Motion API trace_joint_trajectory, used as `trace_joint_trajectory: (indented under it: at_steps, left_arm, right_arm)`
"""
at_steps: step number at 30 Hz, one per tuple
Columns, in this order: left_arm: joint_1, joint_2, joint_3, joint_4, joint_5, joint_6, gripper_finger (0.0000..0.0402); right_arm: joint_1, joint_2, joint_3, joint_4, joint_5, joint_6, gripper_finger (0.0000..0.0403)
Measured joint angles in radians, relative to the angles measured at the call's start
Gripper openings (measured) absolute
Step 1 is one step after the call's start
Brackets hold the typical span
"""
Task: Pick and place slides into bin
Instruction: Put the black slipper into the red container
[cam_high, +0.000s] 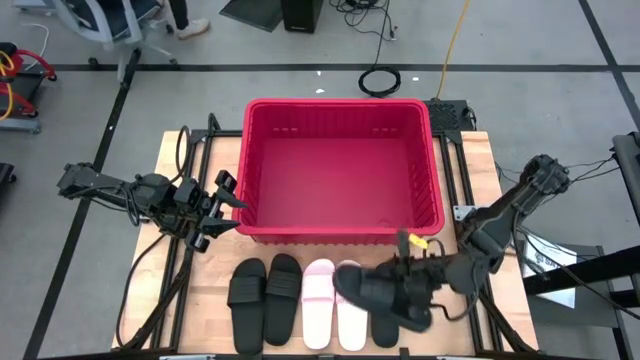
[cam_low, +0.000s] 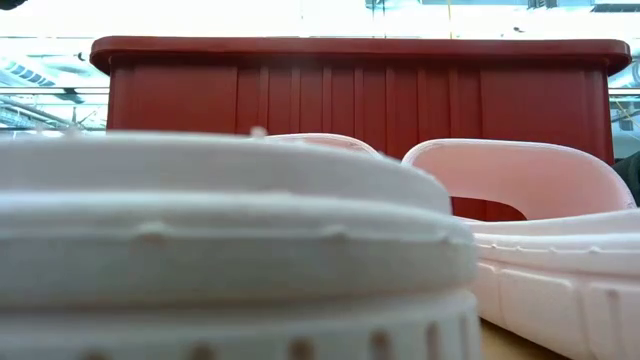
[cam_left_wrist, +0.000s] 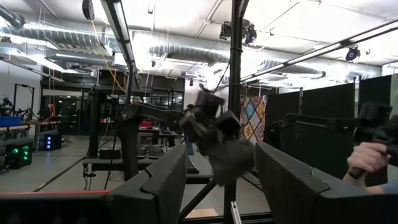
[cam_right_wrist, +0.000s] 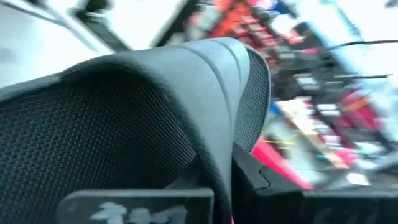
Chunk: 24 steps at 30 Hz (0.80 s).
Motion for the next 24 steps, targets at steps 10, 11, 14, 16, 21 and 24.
trace_joint_trajectory:
  at_steps: [10,11,14,16,21,24]
  left_arm:
    - [0.000,0.000,0.000,0.000,0.000,0.001,0.0198]
    - [0.000,0.000,0.000,0.000,0.000,0.002,0.0198]
    - [0.000,0.000,0.000,0.000,-0.006,0.004,0.0198]
    - [0.000,0.000,0.000,0.002,-0.015,0.005,0.0198]
    - [0.000,0.000,0.000,0.003,-0.071,0.024,0.0198]
    - [0.000,0.000,0.000,0.000,-0.121,0.045,0.0198]
  right_arm:
    - [-0.181,-0.115,0.000,0.107,0.220,-0.166,0.0004]
    - [-0.202,-0.126,0.000,0.106,0.239,-0.173,0.0004]
    - [-0.267,-0.157,0.000,0.106,0.276,-0.199,0.0004]
    - [-0.308,-0.174,0.000,0.108,0.295,-0.205,0.0004]
    - [-0.413,-0.185,0.000,0.106,0.366,-0.251,0.0004]
    - [-0.474,-0.180,0.000,0.096,0.425,-0.270,0.0004]
